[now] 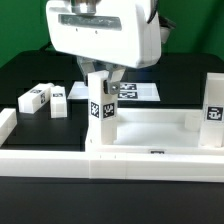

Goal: Assemble desk

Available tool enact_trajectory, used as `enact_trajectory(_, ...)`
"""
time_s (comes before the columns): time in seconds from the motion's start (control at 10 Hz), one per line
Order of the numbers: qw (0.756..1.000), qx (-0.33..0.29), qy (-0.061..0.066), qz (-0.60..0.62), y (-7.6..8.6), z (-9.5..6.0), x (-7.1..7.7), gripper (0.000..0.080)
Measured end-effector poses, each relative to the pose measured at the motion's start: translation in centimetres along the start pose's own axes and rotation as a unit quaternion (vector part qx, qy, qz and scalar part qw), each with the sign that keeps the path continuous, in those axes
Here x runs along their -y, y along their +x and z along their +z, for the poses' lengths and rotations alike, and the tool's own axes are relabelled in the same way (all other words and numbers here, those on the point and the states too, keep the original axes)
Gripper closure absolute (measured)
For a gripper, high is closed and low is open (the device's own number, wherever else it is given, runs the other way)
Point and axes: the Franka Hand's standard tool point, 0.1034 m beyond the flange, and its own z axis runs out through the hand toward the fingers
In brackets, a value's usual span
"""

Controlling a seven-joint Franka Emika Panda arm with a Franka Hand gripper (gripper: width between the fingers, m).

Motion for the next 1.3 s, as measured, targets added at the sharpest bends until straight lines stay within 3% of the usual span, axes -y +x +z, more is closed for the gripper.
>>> enact_trajectory(0.1,1.0,0.001,0.0,-0.019,0.01,-0.07,0.07,0.0251)
enact_trajectory(0.2,0.998,-0.002,-0.002,-0.059,0.02,-0.12,0.19,0.0251)
enact_trajectory(0.3,0.994,-0.003,-0.003,-0.113,-0.12,-0.08,0.32,0.0171)
enact_trajectory(0.8,0.949,-0.001,-0.007,-0.314,-0.13,0.06,0.23,0.015)
enact_trajectory(1.0,0.908,-0.001,-0.018,-0.419,-0.12,0.11,0.22,0.015)
enact_trajectory(1.3,0.858,0.005,-0.021,-0.513,-0.34,0.23,0.25,0.015)
